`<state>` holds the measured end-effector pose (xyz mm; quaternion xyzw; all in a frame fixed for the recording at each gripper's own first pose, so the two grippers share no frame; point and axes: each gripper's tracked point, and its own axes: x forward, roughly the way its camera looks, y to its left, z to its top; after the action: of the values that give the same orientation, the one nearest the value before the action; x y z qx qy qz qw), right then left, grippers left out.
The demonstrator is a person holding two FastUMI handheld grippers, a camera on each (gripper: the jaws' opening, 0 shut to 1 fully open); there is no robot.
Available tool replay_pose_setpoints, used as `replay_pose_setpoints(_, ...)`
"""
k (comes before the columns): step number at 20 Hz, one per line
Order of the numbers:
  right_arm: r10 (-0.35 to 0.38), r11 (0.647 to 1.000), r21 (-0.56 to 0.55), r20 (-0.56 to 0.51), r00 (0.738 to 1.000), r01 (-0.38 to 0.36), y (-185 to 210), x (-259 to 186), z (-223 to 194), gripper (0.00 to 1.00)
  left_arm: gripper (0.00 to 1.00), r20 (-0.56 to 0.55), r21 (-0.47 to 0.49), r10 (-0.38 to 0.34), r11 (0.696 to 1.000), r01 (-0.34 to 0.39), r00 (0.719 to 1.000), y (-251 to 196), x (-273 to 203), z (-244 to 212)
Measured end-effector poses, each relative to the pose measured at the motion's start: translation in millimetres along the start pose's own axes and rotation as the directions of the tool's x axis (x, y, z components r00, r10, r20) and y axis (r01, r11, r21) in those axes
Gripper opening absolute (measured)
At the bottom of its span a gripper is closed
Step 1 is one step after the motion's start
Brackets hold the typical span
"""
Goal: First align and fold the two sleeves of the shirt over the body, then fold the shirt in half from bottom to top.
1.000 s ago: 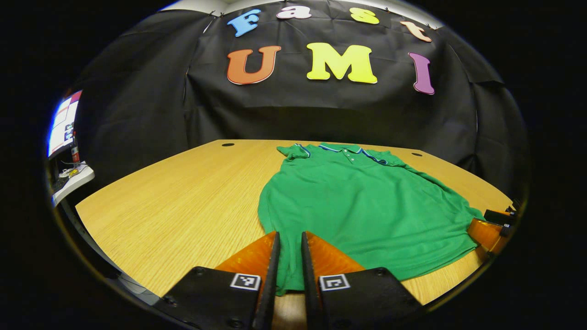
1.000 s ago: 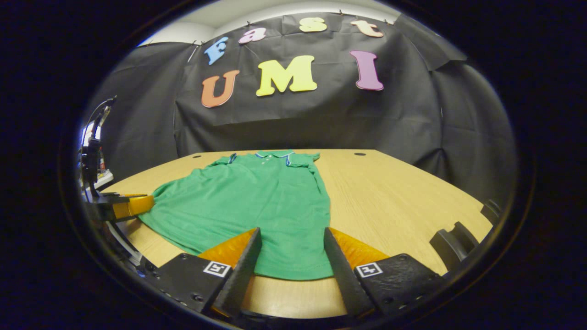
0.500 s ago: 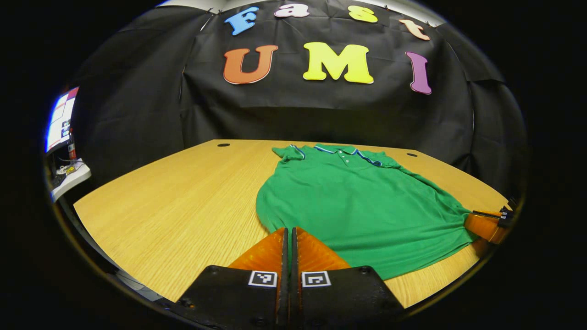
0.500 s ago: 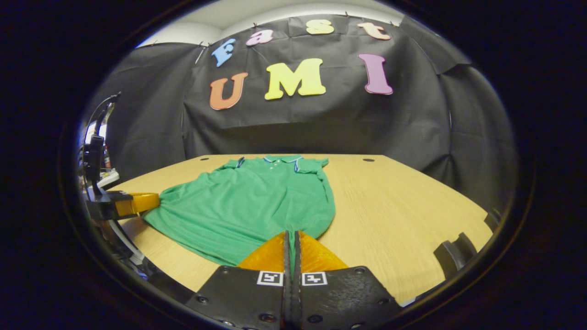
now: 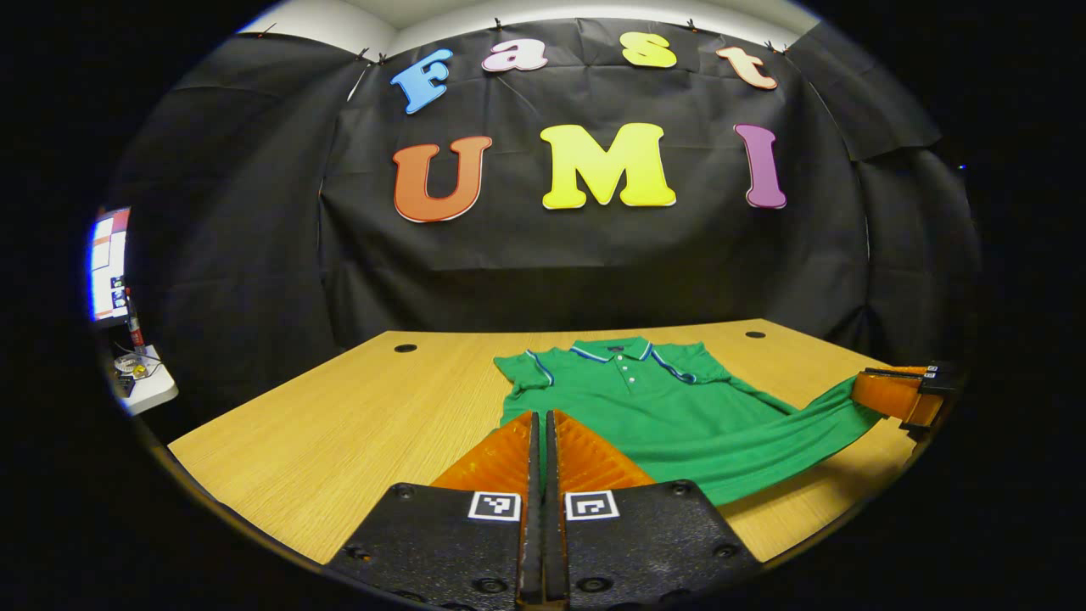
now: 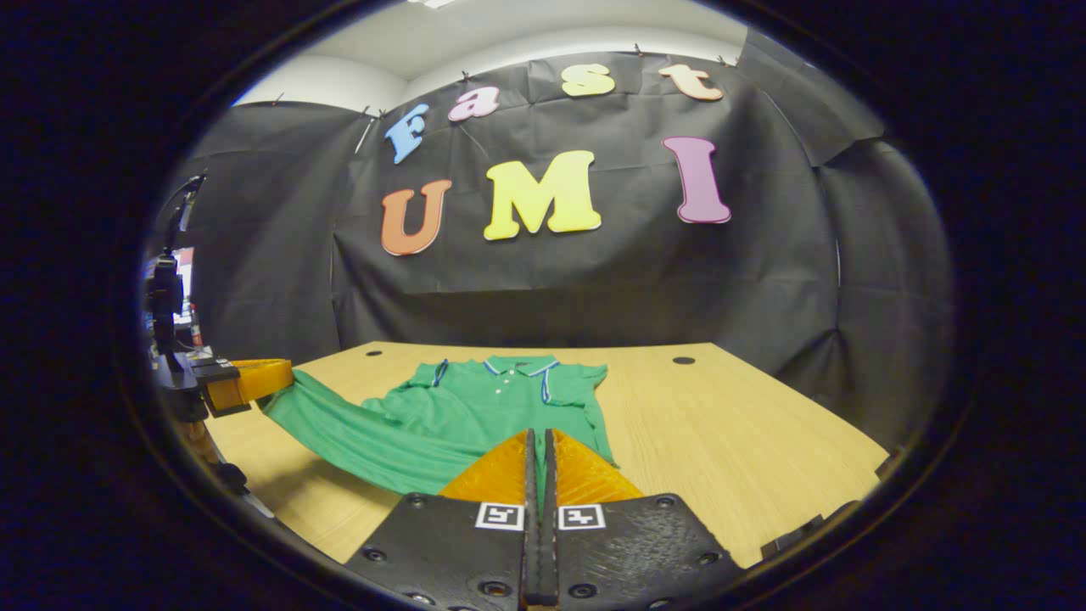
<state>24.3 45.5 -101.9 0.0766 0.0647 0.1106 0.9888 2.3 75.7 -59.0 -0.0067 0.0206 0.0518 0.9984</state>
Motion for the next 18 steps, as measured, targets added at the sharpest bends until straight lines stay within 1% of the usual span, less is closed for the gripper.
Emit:
replay_pose_setpoints(2,-0.017,1.0,-0.025,0.04,0.999,0.018,-0.3,22.3,22.5,0.0,0.06,0.038,0.002,0.004,1.0,-0.004,0.999,4.3,25.6,22.0)
replay_pose_setpoints(4,-0.025,0.999,-0.039,0.08,0.996,0.028,1.2,49.6,41.3,0.0,0.06,0.055,-0.022,0.018,1.0,-0.017,0.998,8.7,58.3,32.6)
replay_pose_setpoints(6,-0.041,0.998,-0.045,0.115,0.993,0.046,0.5,80.9,62.1,0.0,0.07,0.065,-0.039,0.002,0.999,0.001,0.998,4.3,93.5,39.4)
replay_pose_setpoints(7,-0.043,0.998,-0.045,0.122,0.992,0.049,3.2,97.9,71.0,0.0,0.07,0.073,-0.031,0.003,1.0,-0.001,0.997,5.9,111.8,42.4)
replay_pose_setpoints(8,-0.06,0.997,-0.035,0.141,0.988,0.065,1.0,115.0,78.0,0.0,0.07,0.085,-0.019,-0.001,1.0,0.003,0.996,7.1,132.9,45.5)
replay_pose_setpoints(9,-0.074,0.996,-0.029,0.163,0.984,0.08,0.4,130.3,86.3,0.0,0.06,0.068,-0.011,0.008,1.0,-0.007,0.998,10.6,153.5,41.2)
replay_pose_setpoints(10,-0.086,0.995,-0.032,0.196,0.977,0.094,1.3,149.5,91.6,0.0,0.07,0.04,-0.021,0.015,1.0,-0.014,0.999,11.5,171.2,33.0)
replay_pose_setpoints(11,-0.107,0.992,-0.044,0.226,0.968,0.12,-0.5,169.4,95.9,0.0,0.07,0.034,-0.037,0.014,0.999,-0.013,0.999,11.1,188.3,31.2)
replay_pose_setpoints(12,-0.126,0.988,-0.058,0.252,0.959,0.145,-4.5,190.4,93.6,0.0,0.07,0.041,-0.039,0.02,0.999,-0.018,0.999,14.6,204.8,32.0)
replay_pose_setpoints(14,-0.152,0.981,-0.078,0.28,0.948,0.18,-7.0,230.7,87.7,0.0,0.07,0.063,-0.015,0.008,1.0,-0.007,0.998,15.5,234.8,29.6)
replay_pose_setpoints(15,-0.172,0.976,-0.08,0.273,0.946,0.2,-11.4,249.9,81.8,0.0,0.07,0.066,-0.005,-0.012,1.0,0.013,0.998,13.1,247.1,24.1)
replay_pose_setpoints(16,-0.188,0.973,-0.079,0.267,0.945,0.216,-16.0,269.0,76.8,0.0,0.07,0.092,0.0,-0.024,1.0,0.024,0.996,12.2,260.0,23.8)
replay_pose_setpoints(17,-0.204,0.97,-0.075,0.26,0.944,0.23,-21.0,283.9,74.5,0.0,0.06,0.102,0.0,-0.013,1.0,0.013,0.995,15.2,273.9,21.1)
replay_pose_setpoints(18,-0.208,0.972,-0.055,0.257,0.944,0.229,-24.6,297.6,75.0,0.0,0.06,0.101,-0.004,0.001,1.0,0.0,0.995,21.9,288.1,12.8)
